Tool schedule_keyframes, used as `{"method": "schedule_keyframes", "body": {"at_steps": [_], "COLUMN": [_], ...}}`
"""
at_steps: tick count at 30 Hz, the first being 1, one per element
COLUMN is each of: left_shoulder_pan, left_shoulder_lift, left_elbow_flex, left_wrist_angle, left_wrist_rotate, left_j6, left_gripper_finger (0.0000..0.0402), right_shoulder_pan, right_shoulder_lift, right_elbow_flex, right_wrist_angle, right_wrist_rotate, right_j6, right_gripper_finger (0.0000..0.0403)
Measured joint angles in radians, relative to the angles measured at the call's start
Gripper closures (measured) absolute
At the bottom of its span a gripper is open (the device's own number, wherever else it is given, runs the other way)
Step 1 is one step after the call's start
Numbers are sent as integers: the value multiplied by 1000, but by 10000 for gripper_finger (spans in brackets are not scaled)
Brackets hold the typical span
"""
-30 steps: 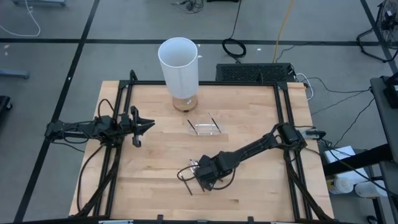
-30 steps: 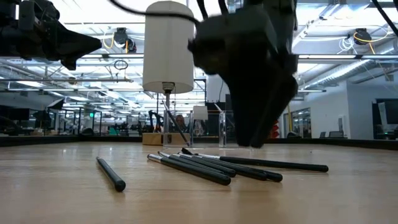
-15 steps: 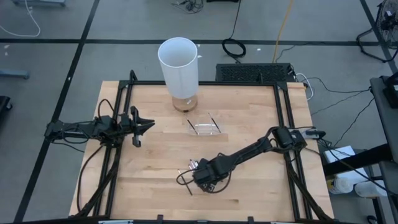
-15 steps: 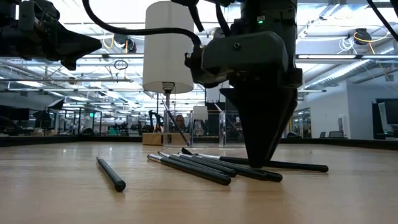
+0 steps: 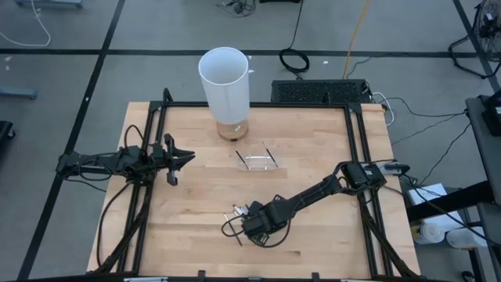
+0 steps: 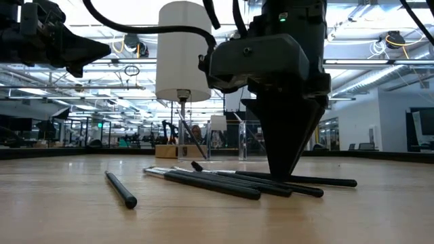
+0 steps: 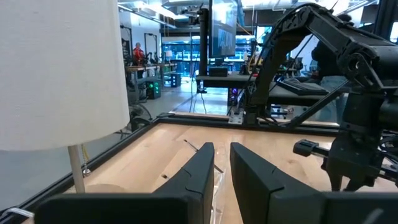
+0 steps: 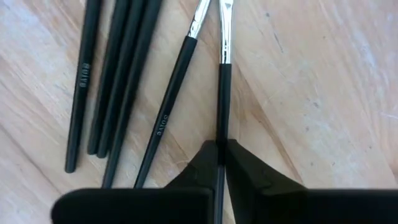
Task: Pick & Place Makeup Supplies
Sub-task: Put the makeup brush into the transparent organizer
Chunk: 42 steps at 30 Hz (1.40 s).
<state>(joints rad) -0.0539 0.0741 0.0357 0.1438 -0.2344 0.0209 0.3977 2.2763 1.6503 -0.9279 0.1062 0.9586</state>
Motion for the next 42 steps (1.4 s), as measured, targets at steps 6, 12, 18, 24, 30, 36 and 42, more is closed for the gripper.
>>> {"method": "schedule_keyframes", "body": {"at_steps": [6, 12, 18, 24, 30, 36, 42], "left_shoulder_pan": [0, 0, 0, 0, 0, 0, 0], "left_shoulder_lift": [0, 0, 0, 0, 0, 0, 0], "left_elbow_flex": [0, 0, 0, 0, 0, 0, 0], "left_wrist_angle": [1, 2, 7, 19, 17, 33, 33], "left_wrist_rotate": [0, 0, 0, -2, -2, -3, -3], "left_j6": [0, 0, 1, 23, 71, 117, 125], "left_gripper_finger": [339, 339, 339, 339, 339, 339, 339], "right_shoulder_pan": [1, -6, 5, 23, -7, -66, -134], "right_shoulder_lift": [-62, -188, -333, -480, -635, -682, -613], "right_elbow_flex": [-3, -15, -26, -88, -401, -787, -932], "right_wrist_angle": [-14, -83, -87, 80, 683, 1500, 1945], "right_wrist_rotate": [77, 254, 448, 792, 837, 786, 775], "right_j6": [12, 33, 53, -15, -354, -737, -986], "right_gripper_finger": [400, 402, 402, 402, 403, 403, 403]}}
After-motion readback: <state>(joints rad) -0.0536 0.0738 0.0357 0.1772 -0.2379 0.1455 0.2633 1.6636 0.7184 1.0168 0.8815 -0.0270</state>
